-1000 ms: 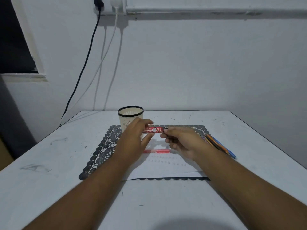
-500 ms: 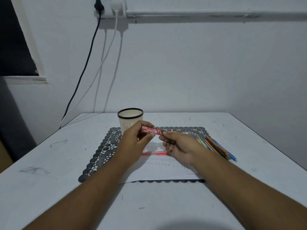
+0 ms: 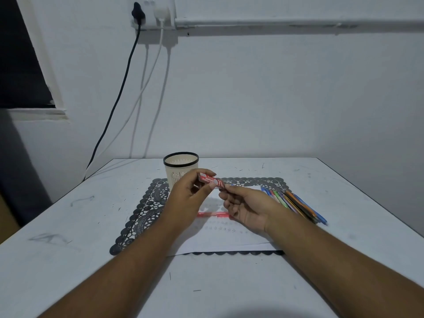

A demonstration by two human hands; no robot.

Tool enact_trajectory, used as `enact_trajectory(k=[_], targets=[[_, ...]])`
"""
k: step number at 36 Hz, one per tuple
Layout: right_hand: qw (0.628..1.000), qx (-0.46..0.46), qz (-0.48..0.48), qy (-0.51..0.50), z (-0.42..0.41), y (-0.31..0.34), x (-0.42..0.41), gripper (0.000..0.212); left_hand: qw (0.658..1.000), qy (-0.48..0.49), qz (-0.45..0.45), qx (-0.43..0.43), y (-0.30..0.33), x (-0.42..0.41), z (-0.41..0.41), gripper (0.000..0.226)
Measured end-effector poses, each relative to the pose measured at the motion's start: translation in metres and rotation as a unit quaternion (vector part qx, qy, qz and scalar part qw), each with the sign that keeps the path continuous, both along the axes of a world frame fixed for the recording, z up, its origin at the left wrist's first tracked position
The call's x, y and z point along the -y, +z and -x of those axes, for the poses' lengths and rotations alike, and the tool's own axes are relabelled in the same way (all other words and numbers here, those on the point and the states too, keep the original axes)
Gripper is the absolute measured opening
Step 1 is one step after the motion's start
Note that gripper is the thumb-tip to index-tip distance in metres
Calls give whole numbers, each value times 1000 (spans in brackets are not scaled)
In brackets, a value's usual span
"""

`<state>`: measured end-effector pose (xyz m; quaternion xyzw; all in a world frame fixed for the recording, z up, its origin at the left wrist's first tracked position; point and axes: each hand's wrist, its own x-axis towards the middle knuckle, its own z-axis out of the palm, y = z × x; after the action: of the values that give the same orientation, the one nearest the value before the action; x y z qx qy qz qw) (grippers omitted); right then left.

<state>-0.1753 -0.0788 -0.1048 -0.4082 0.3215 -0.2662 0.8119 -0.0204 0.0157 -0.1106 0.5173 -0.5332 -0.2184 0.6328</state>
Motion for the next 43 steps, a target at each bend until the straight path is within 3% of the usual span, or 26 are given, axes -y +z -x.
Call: enact_trajectory(k=[3, 15, 20, 30, 35, 43], targets=[[1000, 6, -10, 5, 1, 0, 0, 12, 1000, 2, 6, 3, 2, -2, 1, 14], [999, 28, -33, 22, -1, -1, 0, 15, 978, 64, 71, 184, 5, -2, 0, 13], [999, 34, -35, 18, -1, -1, 0, 15, 982, 56, 79, 162, 3, 2, -1, 13], [999, 30, -16, -12, 4, 3, 1, 9, 998, 30, 51, 10, -3, 5, -8, 23], [994, 9, 94, -55, 6, 1, 5, 7, 995, 59, 11, 80, -7, 6, -14, 28], [946, -44, 308, -96, 9, 4, 4, 11, 958, 81, -38, 271, -13, 6, -7, 40]])
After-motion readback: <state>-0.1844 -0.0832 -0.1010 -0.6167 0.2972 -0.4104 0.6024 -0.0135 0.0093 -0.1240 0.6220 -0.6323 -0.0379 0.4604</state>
